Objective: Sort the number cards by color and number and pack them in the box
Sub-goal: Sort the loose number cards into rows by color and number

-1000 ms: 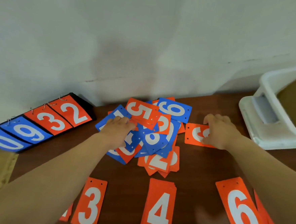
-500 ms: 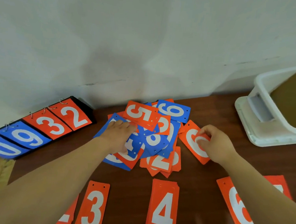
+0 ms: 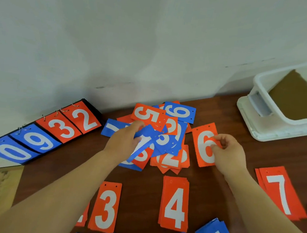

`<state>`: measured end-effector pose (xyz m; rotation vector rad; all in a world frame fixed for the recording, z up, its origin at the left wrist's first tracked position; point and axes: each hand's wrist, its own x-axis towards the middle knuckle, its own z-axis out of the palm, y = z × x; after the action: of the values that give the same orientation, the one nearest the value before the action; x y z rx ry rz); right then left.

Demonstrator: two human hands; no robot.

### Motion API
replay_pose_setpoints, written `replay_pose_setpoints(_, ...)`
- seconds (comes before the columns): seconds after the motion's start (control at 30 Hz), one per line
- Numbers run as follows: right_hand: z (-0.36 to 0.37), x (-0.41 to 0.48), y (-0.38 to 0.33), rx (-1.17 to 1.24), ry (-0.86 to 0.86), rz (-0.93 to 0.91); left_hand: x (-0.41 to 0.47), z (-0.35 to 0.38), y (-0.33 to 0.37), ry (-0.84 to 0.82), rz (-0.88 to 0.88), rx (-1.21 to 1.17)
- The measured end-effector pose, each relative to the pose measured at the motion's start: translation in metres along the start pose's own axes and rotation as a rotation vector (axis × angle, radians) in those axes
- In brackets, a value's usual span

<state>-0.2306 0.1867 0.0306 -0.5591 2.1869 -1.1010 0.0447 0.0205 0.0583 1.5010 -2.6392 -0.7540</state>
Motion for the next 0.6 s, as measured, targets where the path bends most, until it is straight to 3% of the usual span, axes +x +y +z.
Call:
replay_pose_setpoints(0.2, 0.007, -0.059, -0.015, 0.272, -0.045, 0.054, -0.063, -0.018, 0.036, 0.38, -0.267, -0.779)
replay_pose_setpoints(0.27, 0.01, -0.086, -0.02, 0.291, -0.073, 0.049, -0.098, -0.018, 0.035, 0.483, -0.362, -0.927)
replay_pose_setpoints(0.43, 0.021, -0.162, -0.028, 0.238, -0.105, -0.009, -0.186, -0.018, 0.01, 0.479, -0.52, -1.018)
replay_pose_setpoints(0.6, 0.052, -0.238, -0.03, 0.202, -0.163, -0.068, -0.254, -0.035, -0.035, 0.515, -0.524, -0.978)
